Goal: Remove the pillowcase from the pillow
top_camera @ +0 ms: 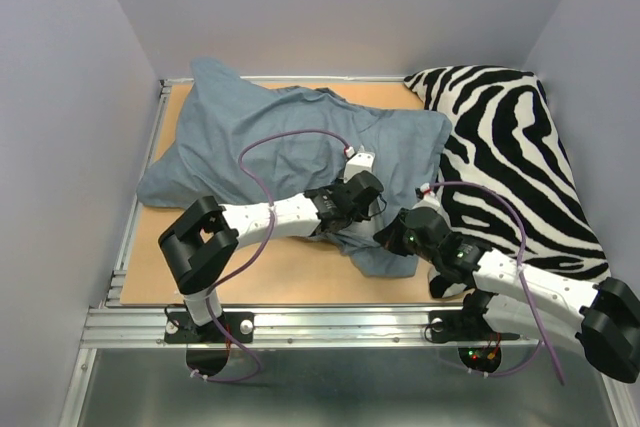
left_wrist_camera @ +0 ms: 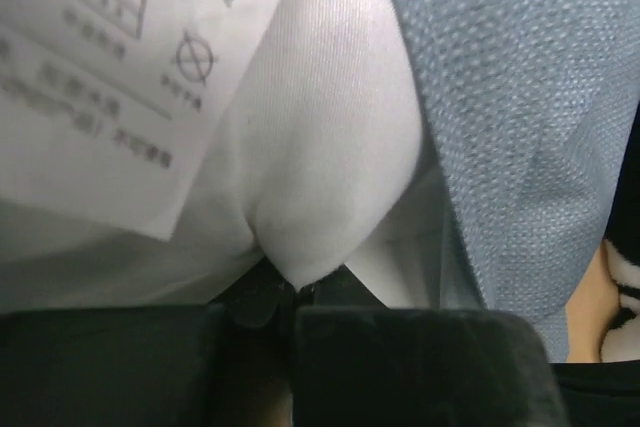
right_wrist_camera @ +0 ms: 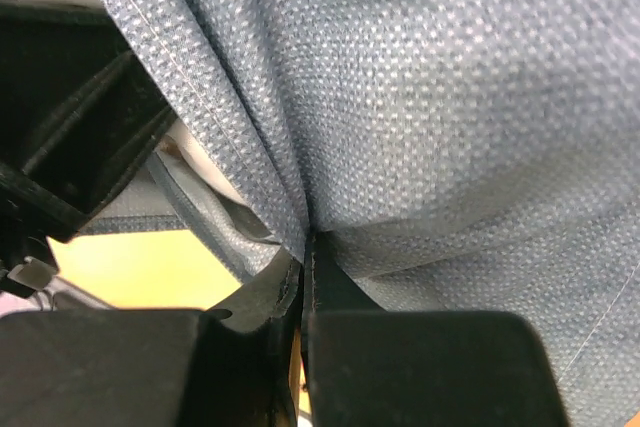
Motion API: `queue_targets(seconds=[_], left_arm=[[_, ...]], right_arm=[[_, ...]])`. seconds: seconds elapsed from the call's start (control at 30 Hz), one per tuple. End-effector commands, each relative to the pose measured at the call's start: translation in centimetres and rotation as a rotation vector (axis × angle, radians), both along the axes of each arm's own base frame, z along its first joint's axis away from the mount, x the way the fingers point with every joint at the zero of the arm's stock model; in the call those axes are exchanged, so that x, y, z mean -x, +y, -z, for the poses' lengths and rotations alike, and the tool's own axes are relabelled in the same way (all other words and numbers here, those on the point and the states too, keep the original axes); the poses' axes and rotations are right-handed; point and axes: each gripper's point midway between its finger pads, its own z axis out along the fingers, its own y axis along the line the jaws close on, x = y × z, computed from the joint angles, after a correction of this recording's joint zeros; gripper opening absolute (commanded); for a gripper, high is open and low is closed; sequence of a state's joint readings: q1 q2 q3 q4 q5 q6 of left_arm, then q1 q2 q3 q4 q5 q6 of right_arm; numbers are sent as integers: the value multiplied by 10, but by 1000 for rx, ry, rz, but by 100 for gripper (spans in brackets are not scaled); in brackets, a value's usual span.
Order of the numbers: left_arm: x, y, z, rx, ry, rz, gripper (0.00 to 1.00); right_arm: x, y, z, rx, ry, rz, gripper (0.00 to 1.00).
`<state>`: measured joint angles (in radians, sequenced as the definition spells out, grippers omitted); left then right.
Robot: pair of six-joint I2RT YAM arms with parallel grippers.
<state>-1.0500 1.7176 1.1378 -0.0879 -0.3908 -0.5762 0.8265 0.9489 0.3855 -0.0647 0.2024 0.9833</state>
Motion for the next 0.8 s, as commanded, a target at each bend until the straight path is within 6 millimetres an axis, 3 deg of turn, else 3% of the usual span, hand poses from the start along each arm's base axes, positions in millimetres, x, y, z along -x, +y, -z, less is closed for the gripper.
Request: queue_targets(seconds=[0.0, 0.03, 0.07, 0.13, 0.17, 0.23, 0.27, 0.4, 0.53, 0.77], left_arm=[[-19, -3, -16, 21, -13, 5, 0], [-23, -1, -27, 35, -27, -5, 0], [-34, 6, -53, 58, -66, -31, 0], [-46, 18, -78, 84, -93, -66, 0], [-57, 31, -102, 130, -119, -92, 0], [-65, 46, -121, 150, -143, -99, 0], [-69, 55, -140, 179, -167, -110, 0], [-89, 99, -170, 211, -195, -162, 0], [-93, 126, -199, 259, -230, -185, 0], [-81, 124, -261, 402, -281, -91, 0]], right_arm=[[-9, 6, -24, 6, -38, 1, 0], [-9, 6, -25, 10, -36, 0, 0], [-9, 3, -21, 33, -29, 6, 0], [-11, -1, -23, 55, -29, 21, 1], [-12, -5, -24, 81, -25, 33, 0], [-12, -9, -26, 106, -20, 44, 0], [-13, -11, -27, 114, -19, 53, 0], [-14, -22, -25, 159, -12, 89, 1], [-17, -26, -19, 206, -4, 101, 0], [-22, -20, 14, 299, 71, 87, 1]])
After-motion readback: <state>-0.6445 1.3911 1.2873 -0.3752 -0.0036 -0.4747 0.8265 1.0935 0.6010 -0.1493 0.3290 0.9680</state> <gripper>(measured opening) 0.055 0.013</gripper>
